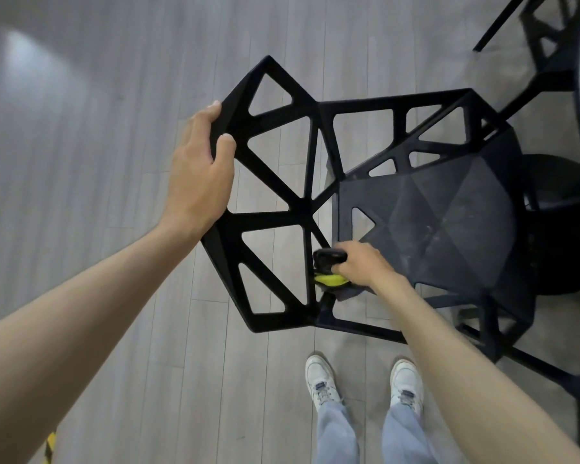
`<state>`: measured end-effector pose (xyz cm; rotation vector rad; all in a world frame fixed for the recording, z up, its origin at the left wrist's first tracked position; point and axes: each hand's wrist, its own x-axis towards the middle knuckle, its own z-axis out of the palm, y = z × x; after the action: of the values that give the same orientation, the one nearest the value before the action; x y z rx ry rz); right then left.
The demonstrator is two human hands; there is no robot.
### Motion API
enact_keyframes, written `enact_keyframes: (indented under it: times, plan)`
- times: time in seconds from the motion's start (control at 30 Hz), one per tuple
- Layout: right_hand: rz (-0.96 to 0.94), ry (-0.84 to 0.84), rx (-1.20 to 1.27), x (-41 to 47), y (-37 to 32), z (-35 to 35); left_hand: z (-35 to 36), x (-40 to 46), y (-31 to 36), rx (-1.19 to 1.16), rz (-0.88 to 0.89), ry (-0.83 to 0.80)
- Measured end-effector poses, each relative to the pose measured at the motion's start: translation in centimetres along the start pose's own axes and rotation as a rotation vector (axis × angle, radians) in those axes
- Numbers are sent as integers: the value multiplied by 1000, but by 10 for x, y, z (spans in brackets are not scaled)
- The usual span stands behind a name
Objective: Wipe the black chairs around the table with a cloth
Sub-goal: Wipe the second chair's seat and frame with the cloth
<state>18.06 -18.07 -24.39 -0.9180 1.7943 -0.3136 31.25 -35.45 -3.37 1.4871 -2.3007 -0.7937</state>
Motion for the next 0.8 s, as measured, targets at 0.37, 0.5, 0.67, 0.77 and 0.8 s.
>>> enact_keyframes:
  times: [0.37, 0.5, 0.67, 0.77, 0.8]
  plan:
    - [-47, -58, 99, -95, 3, -2, -1, -1, 0, 7, -2, -1]
    - [-67, -104, 34, -115, 6, -1, 0, -1, -1, 2, 4, 9]
    - [-131, 224, -215, -101, -13, 27, 1, 1, -1, 13, 17, 19]
    - [-68, 238, -244, -78, -17, 26, 1, 0, -1, 28, 25, 19]
    - [-40, 243, -248, -71, -16, 25, 1, 0, -1, 33, 26, 17]
